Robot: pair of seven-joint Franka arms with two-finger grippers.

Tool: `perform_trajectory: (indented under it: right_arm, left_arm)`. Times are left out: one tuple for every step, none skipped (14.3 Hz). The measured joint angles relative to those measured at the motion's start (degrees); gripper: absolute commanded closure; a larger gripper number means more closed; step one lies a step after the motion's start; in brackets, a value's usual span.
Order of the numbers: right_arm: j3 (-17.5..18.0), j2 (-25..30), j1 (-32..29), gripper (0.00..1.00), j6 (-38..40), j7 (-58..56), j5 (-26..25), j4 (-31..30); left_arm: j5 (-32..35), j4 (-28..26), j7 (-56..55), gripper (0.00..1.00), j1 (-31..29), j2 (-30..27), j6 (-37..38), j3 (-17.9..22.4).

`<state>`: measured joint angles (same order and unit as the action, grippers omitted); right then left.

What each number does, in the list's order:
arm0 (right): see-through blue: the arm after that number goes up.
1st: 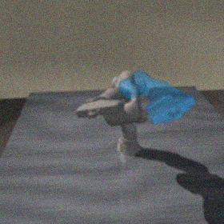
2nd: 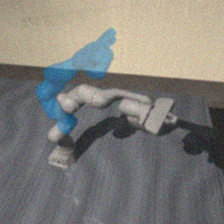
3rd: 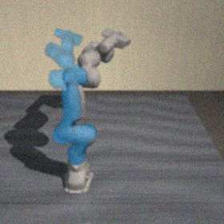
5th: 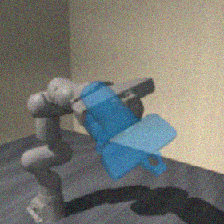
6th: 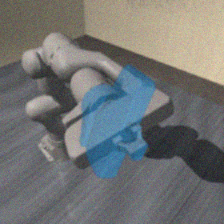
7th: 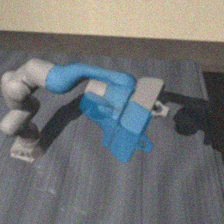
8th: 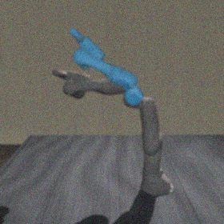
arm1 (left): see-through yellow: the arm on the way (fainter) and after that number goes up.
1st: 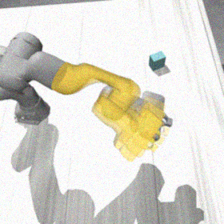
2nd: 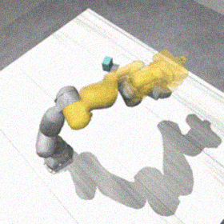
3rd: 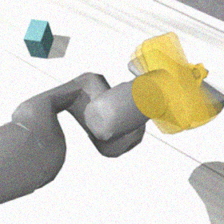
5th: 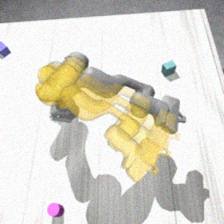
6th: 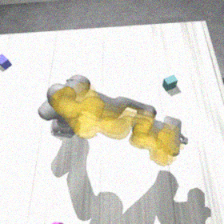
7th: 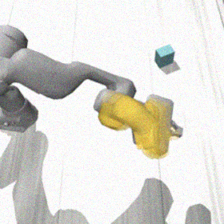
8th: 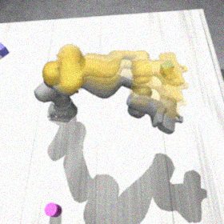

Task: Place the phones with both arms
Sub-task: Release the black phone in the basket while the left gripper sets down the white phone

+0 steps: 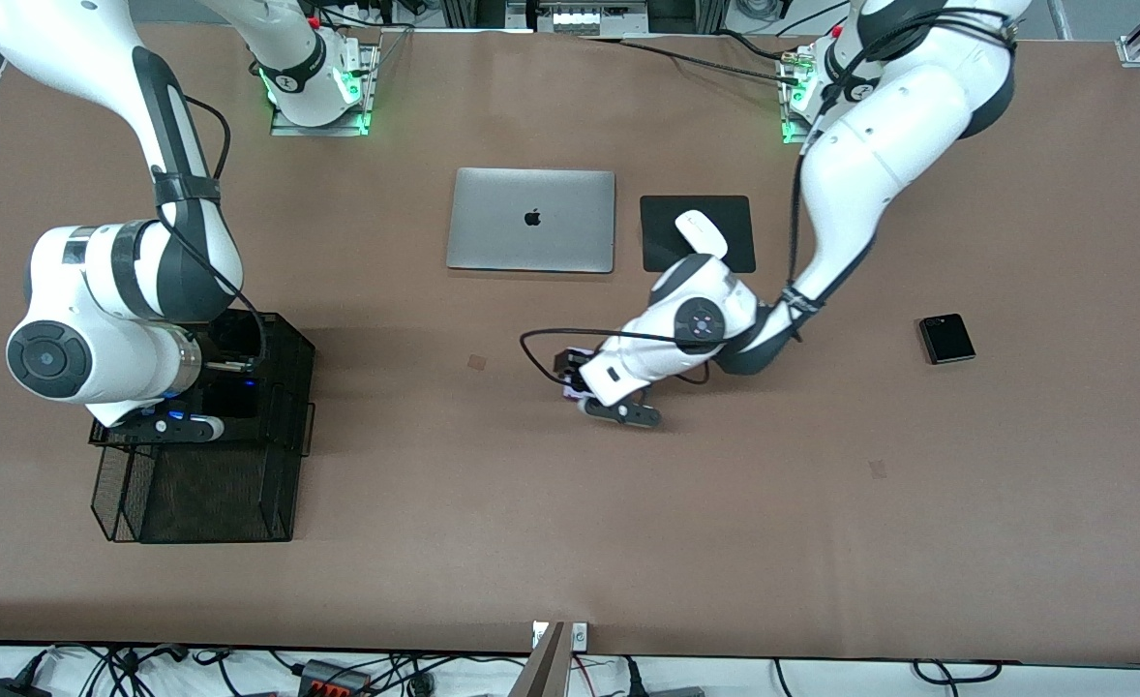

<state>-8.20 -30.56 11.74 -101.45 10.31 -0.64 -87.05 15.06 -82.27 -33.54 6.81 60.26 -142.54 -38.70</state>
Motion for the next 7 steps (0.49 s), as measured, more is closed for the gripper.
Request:
perform_trajectory:
  right_arm:
    - [0.01, -0.53, -0.22, 0.76, -1.05, -0.26, 0.00, -0.03]
    - [0.01, -1.08, -0.51, 0.75, -2.11, -0.84, 0.00, -0.03]
    - [0.01, -1.41, -0.88, 0.75, -2.92, -1.51, 0.00, -0.03]
    - [0.00, -1.65, -1.21, 0.73, -3.59, -2.05, 0.00, -0.03]
    - [0.00, -1.83, -1.41, 0.64, -4.11, -2.35, 0.00, -0.03]
    - [0.01, -2.02, -1.51, 0.28, -4.59, -2.56, 0.00, -0.03]
    - [0.01, -2.27, -1.55, 0.00, -5.14, -2.78, 0.00, -0.03]
  left_arm:
    - [0.00, 0.15, -0.05, 0.05, 0.41, -0.06, -0.24, 0.25]
    - [0.03, 0.19, -0.04, 0.00, 0.54, -0.04, -0.24, 0.31]
    - [0.04, 0.19, -0.02, 0.00, 0.61, -0.04, -0.25, 0.36]
    - [0.04, 0.22, -0.02, 0.00, 0.61, -0.05, -0.25, 0.40]
    - [0.05, 0.34, -0.01, 0.00, 0.56, -0.11, -0.25, 0.48]
    - [0.05, 0.44, -0.01, 0.00, 0.42, -0.33, -0.12, 0.62]
    - [0.07, 0.56, 0.01, 0.00, 0.03, -0.75, 0.76, 0.72]
